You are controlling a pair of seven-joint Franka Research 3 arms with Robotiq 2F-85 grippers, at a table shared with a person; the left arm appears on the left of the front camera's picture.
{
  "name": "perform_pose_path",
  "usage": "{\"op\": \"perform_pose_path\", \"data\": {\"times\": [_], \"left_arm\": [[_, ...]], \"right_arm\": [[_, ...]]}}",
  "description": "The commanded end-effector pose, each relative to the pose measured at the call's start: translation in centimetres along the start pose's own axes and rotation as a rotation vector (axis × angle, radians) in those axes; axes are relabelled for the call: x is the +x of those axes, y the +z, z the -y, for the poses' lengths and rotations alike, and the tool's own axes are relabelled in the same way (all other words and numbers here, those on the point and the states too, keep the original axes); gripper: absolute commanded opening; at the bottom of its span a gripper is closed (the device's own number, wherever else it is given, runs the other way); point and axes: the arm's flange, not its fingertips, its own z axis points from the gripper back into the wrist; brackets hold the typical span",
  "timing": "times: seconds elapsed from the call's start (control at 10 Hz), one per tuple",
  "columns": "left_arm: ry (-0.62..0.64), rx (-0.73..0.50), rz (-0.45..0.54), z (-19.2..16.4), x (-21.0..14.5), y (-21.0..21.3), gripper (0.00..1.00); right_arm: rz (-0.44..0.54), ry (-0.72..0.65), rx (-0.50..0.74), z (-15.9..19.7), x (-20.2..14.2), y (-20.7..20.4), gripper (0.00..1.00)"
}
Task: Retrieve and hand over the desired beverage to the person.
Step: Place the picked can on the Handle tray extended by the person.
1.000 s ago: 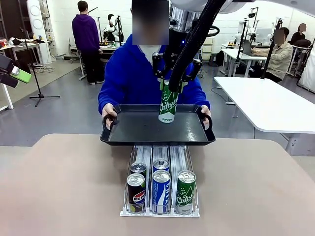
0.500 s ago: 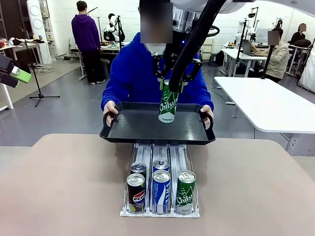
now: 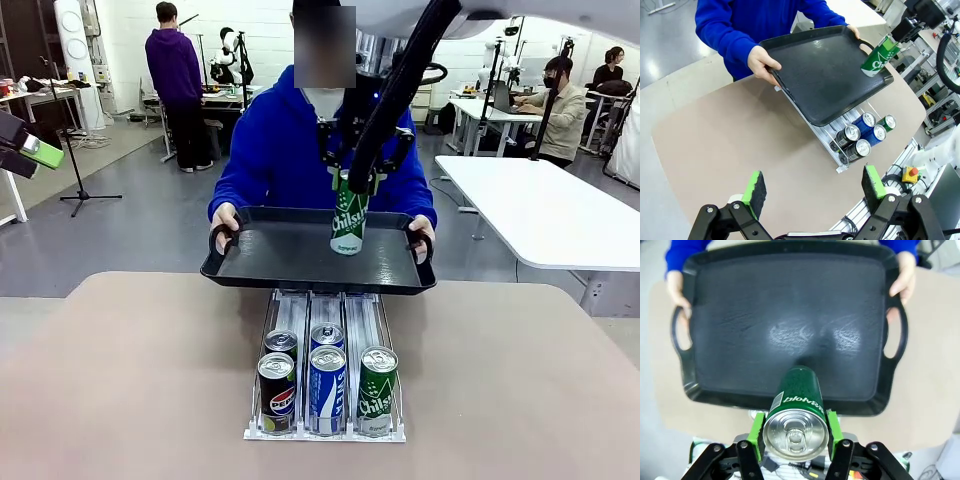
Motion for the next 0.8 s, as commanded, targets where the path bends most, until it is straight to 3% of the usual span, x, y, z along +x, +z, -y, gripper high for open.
{"op": "perform_pose_path", "data": {"times": [0.0,0.7], "left_arm": [[-0.009,-0.015,0.005,-0.1,-0.1,0.2,1.00],[-0.009,-0.015,0.005,-0.1,-0.1,0.2,1.00]], "right_arm": [[0.011,-0.032,-0.047,0.2,1.7,-0.3,0.58],[-0.003,-0.019,-0.103,2.8,5.6,-1.8,0.58]]}}
